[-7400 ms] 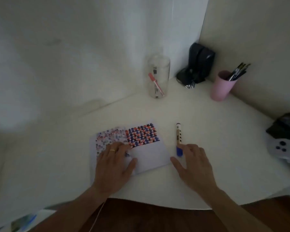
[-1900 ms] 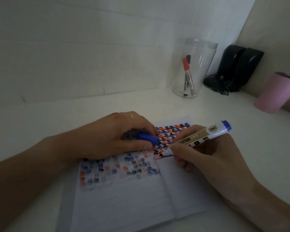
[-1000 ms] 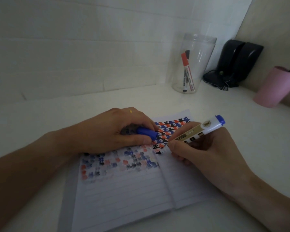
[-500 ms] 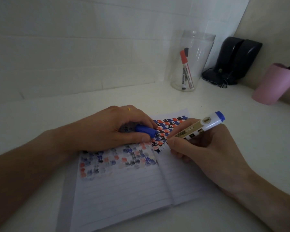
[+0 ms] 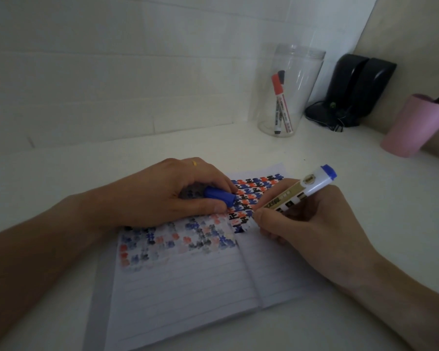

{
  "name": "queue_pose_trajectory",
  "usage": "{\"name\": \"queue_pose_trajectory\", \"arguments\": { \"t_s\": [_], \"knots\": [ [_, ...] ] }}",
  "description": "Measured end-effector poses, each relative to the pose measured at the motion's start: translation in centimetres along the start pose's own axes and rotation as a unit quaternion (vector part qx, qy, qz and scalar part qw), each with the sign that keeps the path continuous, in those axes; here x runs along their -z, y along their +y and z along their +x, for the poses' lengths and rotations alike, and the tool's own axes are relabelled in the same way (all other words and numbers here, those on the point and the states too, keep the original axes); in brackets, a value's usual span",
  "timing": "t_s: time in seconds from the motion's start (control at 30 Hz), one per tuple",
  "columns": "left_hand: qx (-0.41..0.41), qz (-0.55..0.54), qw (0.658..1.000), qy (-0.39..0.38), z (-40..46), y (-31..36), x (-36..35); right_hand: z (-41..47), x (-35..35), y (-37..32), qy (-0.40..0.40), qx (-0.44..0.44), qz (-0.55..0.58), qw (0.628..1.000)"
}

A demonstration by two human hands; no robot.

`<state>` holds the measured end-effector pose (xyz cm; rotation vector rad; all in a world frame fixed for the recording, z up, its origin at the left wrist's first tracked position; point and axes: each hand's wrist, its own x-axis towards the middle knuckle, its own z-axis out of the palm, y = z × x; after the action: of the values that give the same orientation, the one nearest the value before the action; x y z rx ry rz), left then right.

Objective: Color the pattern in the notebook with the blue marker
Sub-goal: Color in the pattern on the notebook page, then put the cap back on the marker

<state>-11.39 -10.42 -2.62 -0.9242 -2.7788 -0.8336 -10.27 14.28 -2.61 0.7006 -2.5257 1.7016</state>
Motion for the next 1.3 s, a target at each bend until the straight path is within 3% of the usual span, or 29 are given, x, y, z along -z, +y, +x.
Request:
{"name": "queue_pose_trajectory", "arguments": {
  "t_s": [0.2, 0.47, 0.57, 0.67, 0.83, 1.07, 1.3],
  "knots": [
    [0.006, 0.005, 1.0, -0.008, 0.0, 0.0, 0.0, 0.1, 0.0, 0.2, 0.011, -0.014, 0.006, 1.0],
    [0.009, 0.0, 1.0, -0.007, -0.1, 0.1, 0.1, 1.4, 1.5, 0.4, 0.1, -0.02, 0.183, 0.978],
    [0.01, -0.003, 1.0, -0.002, 0.0, 0.1, 0.0, 1.9, 2.0, -0.2, 0.1, 0.007, 0.249, 0.963],
    [0.006, -0.002, 1.0, 0.0, 0.0, 0.3, 0.0, 2.2, 1.9, -0.1, 0.1, -0.025, 0.303, 0.947],
    [0.012, -0.01, 1.0, 0.01, -0.1, 0.5, 0.0, 2.4, 1.6, 0.8, 0.107, -0.101, 0.326, 0.934],
    [0.03, 0.025, 0.999, 0.037, -0.2, 0.7, -0.2, 2.5, 1.8, 1.2, 0.113, -0.105, 0.319, 0.935],
    [0.011, 0.078, 0.987, 0.139, -0.1, 0.6, -0.1, 2.8, 1.8, 1.7, 0.113, -0.091, 0.327, 0.934]
  ]
}}
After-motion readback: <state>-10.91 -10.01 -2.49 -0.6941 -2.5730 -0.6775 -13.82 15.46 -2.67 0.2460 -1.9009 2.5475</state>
